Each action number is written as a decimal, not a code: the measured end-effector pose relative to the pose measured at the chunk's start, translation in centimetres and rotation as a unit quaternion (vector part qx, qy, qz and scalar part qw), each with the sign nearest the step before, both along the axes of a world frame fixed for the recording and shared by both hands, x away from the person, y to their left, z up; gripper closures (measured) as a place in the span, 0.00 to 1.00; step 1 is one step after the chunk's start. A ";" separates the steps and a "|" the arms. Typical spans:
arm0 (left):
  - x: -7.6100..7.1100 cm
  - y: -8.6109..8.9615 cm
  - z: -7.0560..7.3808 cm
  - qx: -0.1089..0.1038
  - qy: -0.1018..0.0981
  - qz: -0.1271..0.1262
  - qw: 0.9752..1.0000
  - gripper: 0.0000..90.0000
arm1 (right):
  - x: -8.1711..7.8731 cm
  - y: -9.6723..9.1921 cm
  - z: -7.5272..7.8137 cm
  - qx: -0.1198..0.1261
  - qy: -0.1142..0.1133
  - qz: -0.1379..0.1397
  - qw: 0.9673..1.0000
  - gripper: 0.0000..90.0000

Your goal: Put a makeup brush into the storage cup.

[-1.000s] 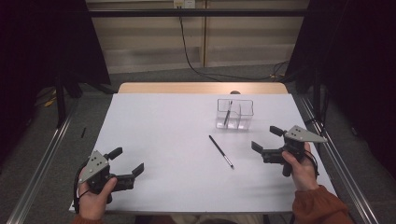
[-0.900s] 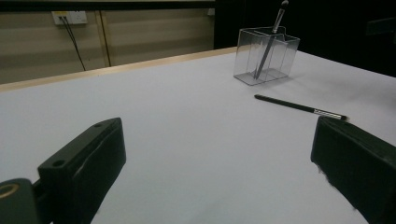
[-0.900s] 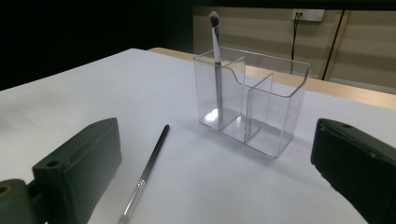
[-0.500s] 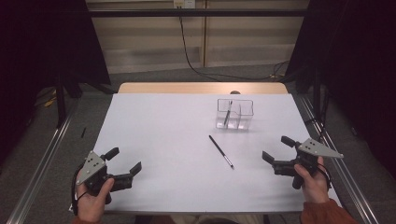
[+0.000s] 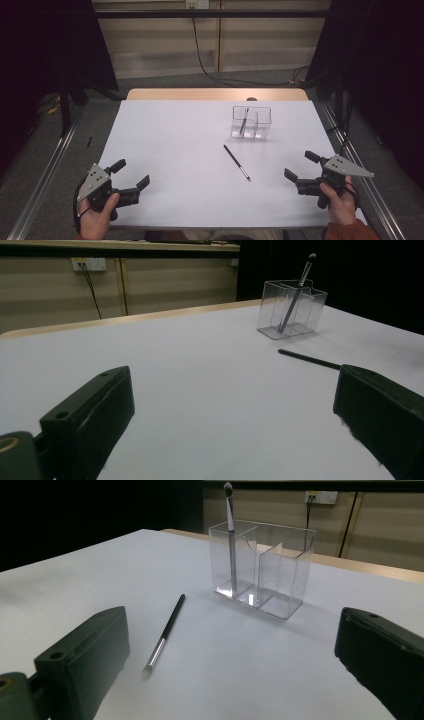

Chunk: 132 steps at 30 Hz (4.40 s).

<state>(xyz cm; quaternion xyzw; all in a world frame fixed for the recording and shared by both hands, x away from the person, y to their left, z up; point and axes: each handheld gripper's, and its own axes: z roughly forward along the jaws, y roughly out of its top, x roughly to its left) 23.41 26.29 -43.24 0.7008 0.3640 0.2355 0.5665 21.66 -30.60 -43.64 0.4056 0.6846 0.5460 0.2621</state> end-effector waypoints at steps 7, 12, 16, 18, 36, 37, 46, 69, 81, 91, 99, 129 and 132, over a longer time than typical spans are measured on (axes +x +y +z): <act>0.1 -0.1 0.0 0.000 0.003 -0.001 1.000 0.03 | 0.3 0.4 -0.1 -0.001 0.004 0.006 1.000 0.00; 0.0 -0.1 0.0 0.000 0.003 -0.002 1.000 0.03 | 0.5 0.7 -0.1 -0.001 0.002 0.011 1.000 0.00; 0.0 -0.2 0.1 0.005 0.001 -0.006 1.000 0.03 | 0.6 1.0 0.0 -0.003 -0.001 0.017 1.000 0.00; -0.1 -0.3 0.1 0.005 0.000 -0.003 1.000 0.03 | 0.6 1.1 0.1 0.002 0.001 0.022 1.000 0.00; 0.0 0.2 0.1 -0.002 0.003 0.003 1.000 0.03 | 3.6 3.8 1.5 0.005 -0.018 0.049 0.999 0.01; 0.0 0.2 0.1 -0.001 0.003 0.001 1.000 0.03 | 3.8 4.0 1.6 0.006 -0.018 0.050 0.999 0.01; -0.3 0.4 0.1 0.001 0.003 0.002 1.000 0.03 | 6.1 5.7 2.5 -0.006 -0.007 0.074 0.997 0.02; 0.3 -0.2 -0.1 0.016 0.007 -0.012 1.000 0.03 | 10.7 9.0 3.3 -0.033 0.026 0.101 0.994 0.02; 0.3 -0.2 -0.1 0.018 0.008 -0.008 1.000 0.03 | 11.8 9.7 3.5 -0.095 0.092 0.136 0.982 0.01; 0.2 -0.1 -0.1 0.019 0.009 -0.008 1.000 0.03 | 13.1 10.7 3.1 -0.139 0.185 0.164 0.959 0.01; 0.3 -0.2 -0.1 0.019 0.008 -0.010 1.000 0.03 | 14.0 11.3 3.2 -0.190 0.247 0.176 0.934 0.02; 0.4 -0.2 -0.2 0.029 0.012 0.001 0.999 0.03 | 15.1 15.2 -0.8 -0.344 0.390 0.197 0.832 0.16; 0.4 -0.2 -0.2 0.031 0.013 -0.002 0.999 0.03 | 15.0 15.5 -0.8 -0.336 0.389 0.195 0.835 0.22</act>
